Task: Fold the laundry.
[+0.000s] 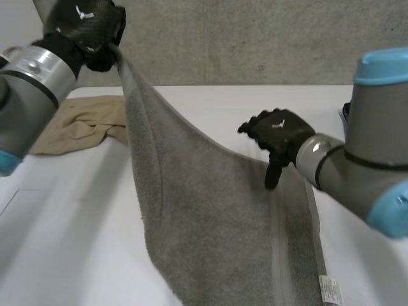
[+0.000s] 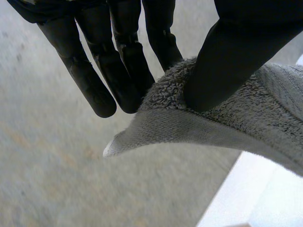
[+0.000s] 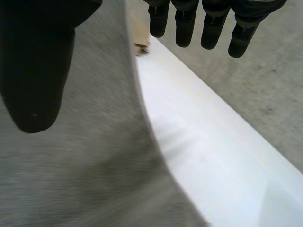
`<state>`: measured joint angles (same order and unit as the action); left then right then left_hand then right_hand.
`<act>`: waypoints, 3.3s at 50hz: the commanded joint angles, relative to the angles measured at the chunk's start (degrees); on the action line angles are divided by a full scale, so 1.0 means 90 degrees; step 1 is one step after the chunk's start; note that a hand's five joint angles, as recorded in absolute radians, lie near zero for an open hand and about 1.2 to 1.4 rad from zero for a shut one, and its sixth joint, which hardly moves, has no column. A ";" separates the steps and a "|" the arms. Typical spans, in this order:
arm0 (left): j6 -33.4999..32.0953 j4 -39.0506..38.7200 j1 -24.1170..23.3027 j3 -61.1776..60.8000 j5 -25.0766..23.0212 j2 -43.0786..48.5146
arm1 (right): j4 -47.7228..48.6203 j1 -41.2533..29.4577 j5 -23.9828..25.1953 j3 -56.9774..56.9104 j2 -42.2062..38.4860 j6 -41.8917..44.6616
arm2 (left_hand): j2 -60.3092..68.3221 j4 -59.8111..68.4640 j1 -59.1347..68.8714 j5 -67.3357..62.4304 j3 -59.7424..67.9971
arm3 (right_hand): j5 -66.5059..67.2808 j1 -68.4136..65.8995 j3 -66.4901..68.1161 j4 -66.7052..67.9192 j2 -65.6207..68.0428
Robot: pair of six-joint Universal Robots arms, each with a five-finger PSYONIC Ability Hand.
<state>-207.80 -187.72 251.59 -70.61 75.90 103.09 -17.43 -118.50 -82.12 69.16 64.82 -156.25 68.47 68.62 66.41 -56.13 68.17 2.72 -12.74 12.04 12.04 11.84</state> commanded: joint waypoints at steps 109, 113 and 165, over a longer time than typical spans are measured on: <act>0.0090 -0.0470 0.1206 -0.1871 0.0141 0.0948 | 0.2620 0.1868 0.0570 0.1193 -0.1753 -0.1585 | 0.1282 0.1264 0.1510 -0.1541 0.1314 | 0.4815 -0.4813 0.4890 0.4890 0.4912; 0.0042 -0.0334 0.1216 -0.1900 0.0160 0.0948 | 0.2639 0.1868 0.0414 0.1134 -0.1705 -0.1555 | 0.1282 0.1264 0.1510 -0.1541 0.1314 | 0.7476 -0.7474 0.7551 0.7551 0.7573; -0.0390 -0.0341 0.0386 0.2660 0.1147 0.1173 | 0.4041 0.1751 -0.0867 -0.2186 -0.0417 0.1613 | 0.1282 0.1264 0.1510 -0.1541 0.1314 | 0.7476 -0.7474 0.7551 0.7551 0.7573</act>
<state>-222.74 -177.71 254.71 -54.23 85.88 116.54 2.30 -103.27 -91.52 55.33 57.44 -128.12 68.66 68.87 66.41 -56.13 68.39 57.74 -65.49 68.05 68.52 67.44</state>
